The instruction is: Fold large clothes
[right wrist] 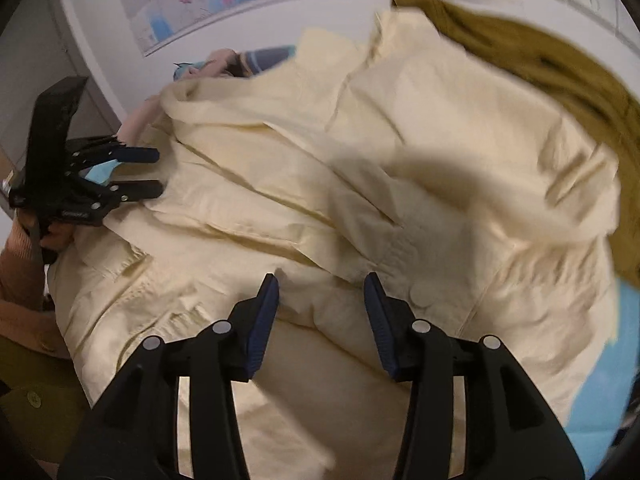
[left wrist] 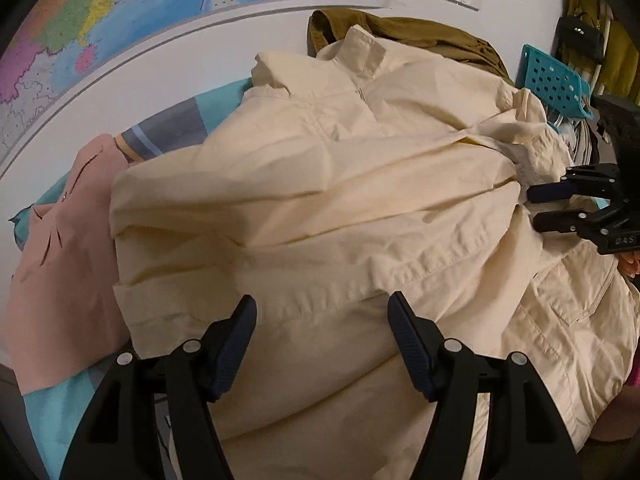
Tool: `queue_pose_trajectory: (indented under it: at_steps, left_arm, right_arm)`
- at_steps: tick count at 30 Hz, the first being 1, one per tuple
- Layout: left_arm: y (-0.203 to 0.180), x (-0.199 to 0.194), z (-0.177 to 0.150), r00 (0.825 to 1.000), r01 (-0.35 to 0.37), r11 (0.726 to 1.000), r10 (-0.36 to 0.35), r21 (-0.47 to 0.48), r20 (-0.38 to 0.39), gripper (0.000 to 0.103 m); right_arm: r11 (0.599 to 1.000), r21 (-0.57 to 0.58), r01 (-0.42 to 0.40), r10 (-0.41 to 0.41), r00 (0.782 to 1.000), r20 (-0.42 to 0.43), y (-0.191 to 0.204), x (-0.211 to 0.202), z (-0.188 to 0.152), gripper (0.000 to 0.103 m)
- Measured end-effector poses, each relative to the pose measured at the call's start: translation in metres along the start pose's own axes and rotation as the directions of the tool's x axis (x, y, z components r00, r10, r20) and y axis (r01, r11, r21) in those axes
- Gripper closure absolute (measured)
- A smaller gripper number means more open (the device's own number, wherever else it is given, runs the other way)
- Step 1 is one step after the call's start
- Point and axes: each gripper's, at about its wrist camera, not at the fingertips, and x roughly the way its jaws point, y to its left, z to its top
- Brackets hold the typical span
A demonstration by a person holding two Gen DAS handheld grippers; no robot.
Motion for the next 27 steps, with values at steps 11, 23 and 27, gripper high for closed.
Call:
queue_pose_trajectory:
  at_steps: [11,23,27]
  left_arm:
    - [-0.003,-0.03,-0.027,0.999,-0.033,0.999,0.032,0.014,0.026,0.037]
    - [0.011,-0.078,-0.075,0.994,-0.007,0.999,0.011,-0.041,0.11,0.026]
    - [0.034,-0.107,-0.1,0.987,0.008,0.987,0.017,-0.159,0.157,0.023]
  right_arm:
    - [0.999,0.048,-0.011,0.008,0.997,0.075,0.003,-0.036,-0.013,0.047]
    - [0.994,0.106,-0.002,-0.008,0.996,0.092,-0.001,-0.06,-0.047,0.042]
    - [0.985,0.173,-0.027,-0.005,0.983,0.184,-0.013,-0.1,-0.067,0.03]
